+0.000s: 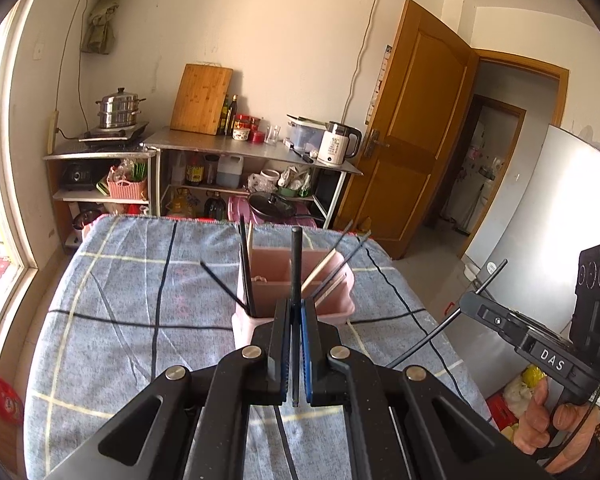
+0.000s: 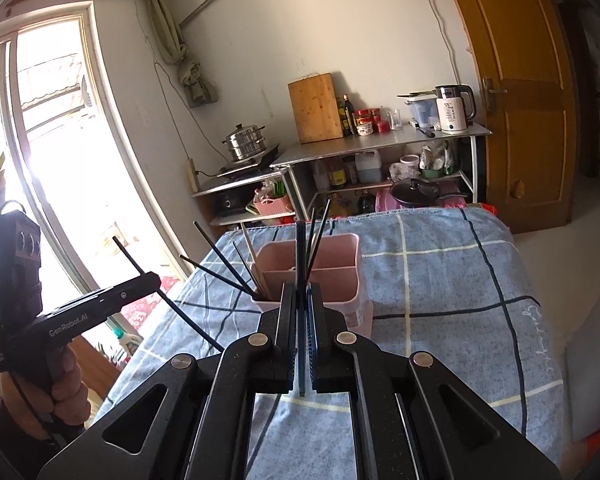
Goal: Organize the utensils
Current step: 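Lift the black chopstick over the pink basket with the left tool while the right tool carries its own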
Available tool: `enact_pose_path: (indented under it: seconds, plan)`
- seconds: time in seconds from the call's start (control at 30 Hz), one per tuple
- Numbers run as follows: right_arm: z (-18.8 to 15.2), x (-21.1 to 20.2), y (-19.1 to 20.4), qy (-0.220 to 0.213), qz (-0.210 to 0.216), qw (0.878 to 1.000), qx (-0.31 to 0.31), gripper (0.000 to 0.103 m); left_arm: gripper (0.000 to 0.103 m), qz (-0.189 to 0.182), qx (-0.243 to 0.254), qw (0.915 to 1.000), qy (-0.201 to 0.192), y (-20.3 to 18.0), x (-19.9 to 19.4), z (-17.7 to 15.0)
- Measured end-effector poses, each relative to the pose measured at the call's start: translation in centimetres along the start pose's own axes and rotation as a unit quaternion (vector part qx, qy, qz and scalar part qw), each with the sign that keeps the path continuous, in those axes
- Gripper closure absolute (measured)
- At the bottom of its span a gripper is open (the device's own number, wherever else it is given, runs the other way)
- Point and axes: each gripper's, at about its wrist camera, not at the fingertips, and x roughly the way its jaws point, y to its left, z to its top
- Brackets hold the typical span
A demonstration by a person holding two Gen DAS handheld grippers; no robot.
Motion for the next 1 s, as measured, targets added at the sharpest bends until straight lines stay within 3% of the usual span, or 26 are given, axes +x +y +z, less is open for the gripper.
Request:
enact_pose_path:
  seconds: [0.5, 1.0]
  plan:
    - [6.2, 1.7, 1.9, -0.045, 0.02, 0.999, -0.004, 0.098, 0.099, 0.012, 0.01, 0.9992, -0.036, 0.0, 1.8, 7.7]
    - [7.5, 6.7, 1.0, -0.027, 0.016, 0.999, 0.011, 0.098, 0.099, 0.015, 0.007, 0.9998, -0.009, 1.0, 8.0, 8.8]
